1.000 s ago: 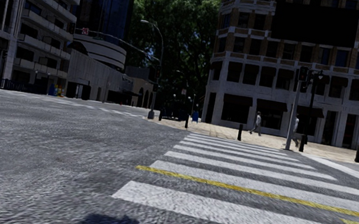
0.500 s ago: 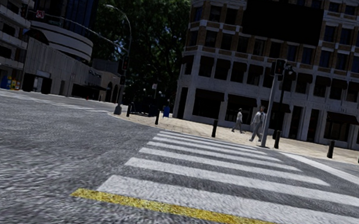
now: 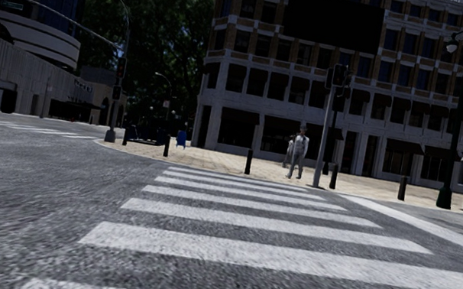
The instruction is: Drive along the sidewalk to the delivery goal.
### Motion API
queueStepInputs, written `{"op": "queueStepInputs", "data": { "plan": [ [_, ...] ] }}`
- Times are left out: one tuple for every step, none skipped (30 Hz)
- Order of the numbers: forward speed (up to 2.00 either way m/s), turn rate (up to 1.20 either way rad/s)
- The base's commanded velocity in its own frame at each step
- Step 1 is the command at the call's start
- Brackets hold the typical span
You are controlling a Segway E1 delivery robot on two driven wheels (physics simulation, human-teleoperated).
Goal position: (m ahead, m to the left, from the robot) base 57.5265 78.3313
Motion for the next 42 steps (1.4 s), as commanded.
{"op": "queueStepInputs", "data": {
  "plan": [
    [2.0,0.0],
    [2.0,0.0],
    [2.0,0.0],
    [2.0,0.0],
    [2.0,0.0],
    [2.0,0.0],
    [2.0,0.0],
    [2.0,0.0],
    [2.0,0.0],
    [2.0,0.05],
    [2.0,0.21],
    [2.0,0.25],
    [2.0,0.25],
    [2.0,0.27],
    [2.0,0.29],
    [2.0,0.29],
    [2.0,0.29],
    [2.0,0.29],
    [2.0,0.29],
    [2.0,0.29],
    [2.0,0.29],
    [2.0,0.29],
    [2.0,0.29],
    [2.0,0.29],
    [2.0,0.29],
    [2.0,0.29],
    [2.0,0.29],
    [2.0,0.29],
    [2.0,0.29],
    [2.0,0.29],
    [2.0,0.27],
    [2.0,0.27],
    [2.0,0.26],
    [2.0,0.25],
    [2.0,0.18],
    [2.0,0.18],
    [2.0,0.06],
    [2.0,0.0],
    [2.0,0.0],
    [2.0,0.0],
    [2.0,0.0],
    [2.0,0.0]
  ]
}}
